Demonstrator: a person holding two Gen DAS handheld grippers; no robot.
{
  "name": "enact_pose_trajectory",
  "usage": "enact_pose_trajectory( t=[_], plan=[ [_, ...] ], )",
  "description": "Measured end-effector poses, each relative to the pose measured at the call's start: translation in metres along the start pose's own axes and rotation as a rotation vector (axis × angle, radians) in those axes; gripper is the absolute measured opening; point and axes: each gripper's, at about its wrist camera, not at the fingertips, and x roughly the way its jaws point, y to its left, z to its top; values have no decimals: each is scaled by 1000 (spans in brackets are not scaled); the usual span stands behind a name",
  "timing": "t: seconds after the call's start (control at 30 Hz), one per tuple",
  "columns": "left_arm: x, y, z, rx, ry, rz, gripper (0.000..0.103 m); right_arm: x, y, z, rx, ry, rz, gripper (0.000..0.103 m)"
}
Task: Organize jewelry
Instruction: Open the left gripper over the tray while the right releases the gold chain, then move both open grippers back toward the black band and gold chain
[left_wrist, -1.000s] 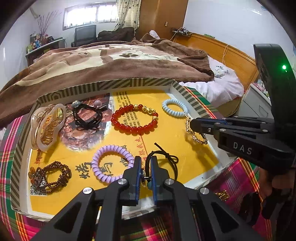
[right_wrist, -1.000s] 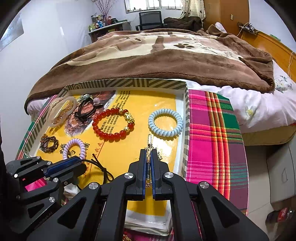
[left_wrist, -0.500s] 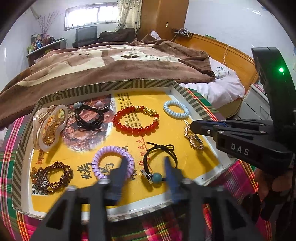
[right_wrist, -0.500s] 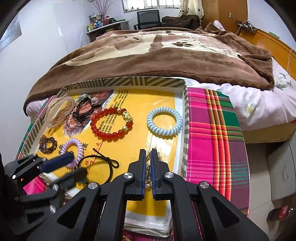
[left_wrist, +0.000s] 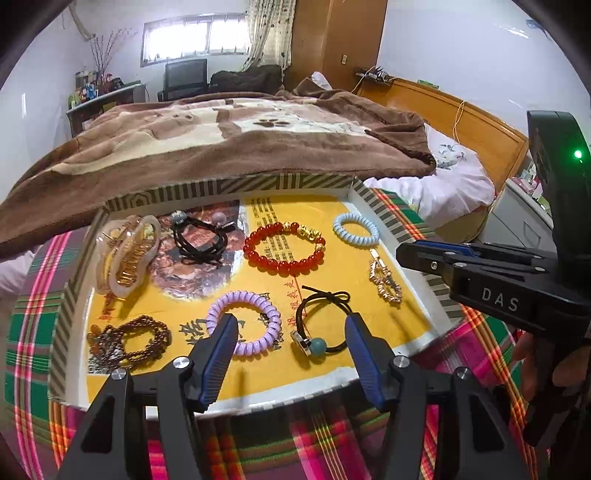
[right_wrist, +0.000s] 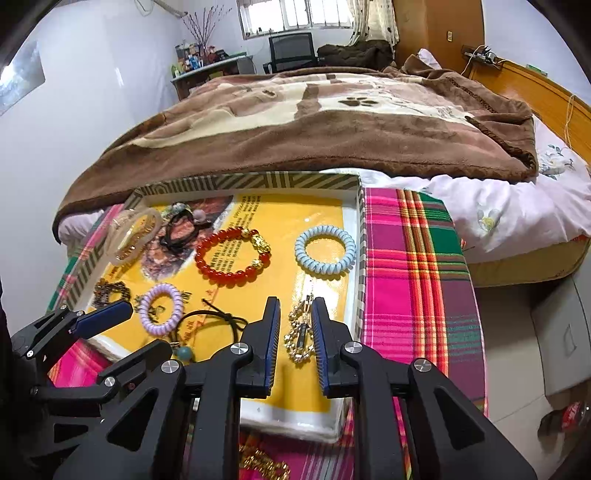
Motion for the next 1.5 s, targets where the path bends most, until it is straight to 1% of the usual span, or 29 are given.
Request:
enact_pose_trajectory(
  t=[0.07,0.2,0.27,0.33,0.37,0.43,0.5,0.53,0.63,0.73,0.9,0.97,1.07,1.27,1.5],
  plan=[
    [-11,-1,-2,2,-21,-2,60,-12,1,-2,8,-24,11,18],
    [-33,-8,-7,25,-58,23,62,-38,3,-10,9,-67,22,20],
    [-42,-10,-10,25,-68,15,62,-51,4,-16,11,-84,26,22],
    [-55,-17,-15,53,-95,45,62,-65,3,-24,11,-100,21,24],
    [-59,-20,-17,67,-105,50,65,-70,2,-27,13,-105,18,24],
    [-68,-25,-22,70,-103,33,68,-80,-1,-36,18,-114,11,25],
    [-75,-29,-27,69,-108,22,68,-93,-4,-47,24,-117,6,26],
    [-78,-31,-29,71,-109,21,68,-97,-5,-51,26,-119,2,28],
    [-83,-33,-38,66,-103,6,68,-110,-9,-69,29,-115,-7,40],
    [-85,-32,-48,54,-95,-12,68,-118,-14,-91,26,-88,-15,42],
    [-85,-27,-62,16,-72,-34,68,-125,-27,-121,54,-57,-46,43],
    [-86,-27,-66,13,-68,-44,68,-122,-31,-130,76,-35,-45,51],
    [-85,-27,-72,2,-53,-44,68,-115,-32,-141,82,-5,-59,52],
    [-86,-22,-82,-4,-36,-31,68,-99,-28,-152,81,36,-75,52],
    [-86,-19,-85,-14,-29,-31,68,-89,-28,-152,91,60,-90,52]
  ],
)
